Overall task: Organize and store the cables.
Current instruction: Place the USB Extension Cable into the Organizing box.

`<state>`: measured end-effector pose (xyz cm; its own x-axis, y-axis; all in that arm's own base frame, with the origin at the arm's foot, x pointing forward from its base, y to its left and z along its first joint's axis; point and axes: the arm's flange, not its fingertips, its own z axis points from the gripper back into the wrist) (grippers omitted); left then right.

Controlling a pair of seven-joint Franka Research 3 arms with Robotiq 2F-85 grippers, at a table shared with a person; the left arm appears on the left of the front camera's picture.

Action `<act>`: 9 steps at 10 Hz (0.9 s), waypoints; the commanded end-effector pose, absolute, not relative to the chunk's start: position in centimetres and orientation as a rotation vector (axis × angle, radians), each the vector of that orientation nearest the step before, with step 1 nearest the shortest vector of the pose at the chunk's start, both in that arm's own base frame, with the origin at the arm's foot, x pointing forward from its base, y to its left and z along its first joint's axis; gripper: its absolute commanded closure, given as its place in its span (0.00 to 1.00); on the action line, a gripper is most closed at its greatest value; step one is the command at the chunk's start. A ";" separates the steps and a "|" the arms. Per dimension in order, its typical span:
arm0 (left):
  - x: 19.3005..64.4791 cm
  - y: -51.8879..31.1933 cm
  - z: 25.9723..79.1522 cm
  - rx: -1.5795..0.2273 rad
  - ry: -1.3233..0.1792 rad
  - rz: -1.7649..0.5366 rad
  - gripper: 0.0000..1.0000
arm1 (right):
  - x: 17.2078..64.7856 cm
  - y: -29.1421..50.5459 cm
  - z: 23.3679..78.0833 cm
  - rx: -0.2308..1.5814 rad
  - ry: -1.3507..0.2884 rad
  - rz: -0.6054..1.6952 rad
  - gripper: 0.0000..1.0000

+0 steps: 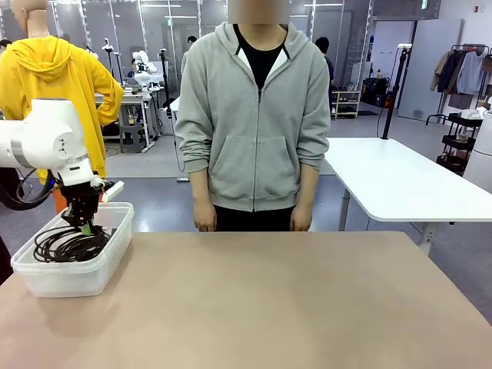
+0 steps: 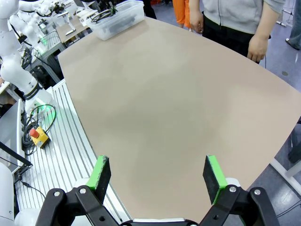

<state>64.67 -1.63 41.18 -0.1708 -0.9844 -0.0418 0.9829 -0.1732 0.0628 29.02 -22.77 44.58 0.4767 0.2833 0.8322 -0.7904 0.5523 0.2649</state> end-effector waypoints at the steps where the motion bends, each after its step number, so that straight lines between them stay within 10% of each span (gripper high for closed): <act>1: 66.1 -1.4 40.0 0.025 -0.042 -1.759 0.66 | 28.8 -22.9 44.6 0.711 -0.829 0.741 0.00; 5: 65.5 -1.3 40.7 0.036 -0.054 -1.763 0.07 | 28.8 -22.9 44.6 0.711 -0.829 0.741 0.00; 9: 65.0 -0.8 42.1 0.024 -0.087 -1.718 0.01 | 28.8 -22.9 44.6 0.711 -0.829 0.741 0.00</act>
<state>65.48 -1.28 41.36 -0.1590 -0.9872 -0.0108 0.9846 -0.1593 0.0722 29.02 -22.76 44.58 0.4768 0.2835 0.8320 -0.7905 0.5522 0.2648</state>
